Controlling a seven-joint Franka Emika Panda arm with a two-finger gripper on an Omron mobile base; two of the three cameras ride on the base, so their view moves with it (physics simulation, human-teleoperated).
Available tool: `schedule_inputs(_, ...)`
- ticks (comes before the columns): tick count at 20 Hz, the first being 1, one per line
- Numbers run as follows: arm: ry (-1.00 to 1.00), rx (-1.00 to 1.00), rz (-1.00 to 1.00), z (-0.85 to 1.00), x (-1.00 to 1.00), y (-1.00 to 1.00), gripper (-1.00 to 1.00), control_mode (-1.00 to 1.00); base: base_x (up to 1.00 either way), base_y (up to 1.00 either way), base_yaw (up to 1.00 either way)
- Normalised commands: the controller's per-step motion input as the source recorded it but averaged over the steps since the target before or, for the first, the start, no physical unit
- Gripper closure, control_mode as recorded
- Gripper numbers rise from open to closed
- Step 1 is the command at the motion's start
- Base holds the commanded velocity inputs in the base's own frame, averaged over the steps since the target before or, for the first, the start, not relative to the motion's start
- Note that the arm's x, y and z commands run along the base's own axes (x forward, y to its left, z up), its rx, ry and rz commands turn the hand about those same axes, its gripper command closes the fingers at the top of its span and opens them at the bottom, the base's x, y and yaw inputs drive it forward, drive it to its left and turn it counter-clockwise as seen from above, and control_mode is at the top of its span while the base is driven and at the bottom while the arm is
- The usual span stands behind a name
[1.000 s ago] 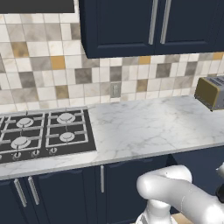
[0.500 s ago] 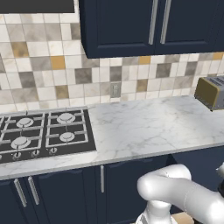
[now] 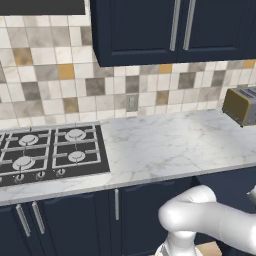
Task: Take the tongs from the drawer on the right and place them on the dining counter next to the tray containing the hot dog.
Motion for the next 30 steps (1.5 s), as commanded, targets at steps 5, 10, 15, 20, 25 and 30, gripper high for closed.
schedule_inputs(5,0.0,0.0,0.0,-0.1,0.06,-0.02,-1.0,-1.0,0.0,0.0,0.0)
schedule_inputs(10,0.0,0.0,0.0,-0.21,0.07,0.0,-1.0,-1.0,0.0,0.0,0.0)
schedule_inputs(15,0.0,0.0,0.0,-0.21,0.09,0.0,-1.0,-1.0,0.0,0.0,0.0)
schedule_inputs(20,0.0,0.0,0.0,-0.15,0.07,-0.02,-1.0,-1.0,0.0,0.0,0.0)
schedule_inputs(25,0.0,0.0,0.0,-0.14,0.04,-0.11,-1.0,-1.0,0.0,0.0,0.0)
schedule_inputs(30,0.0,0.0,0.0,-0.18,0.1,-0.12,-1.0,-1.0,0.0,0.0,0.0)
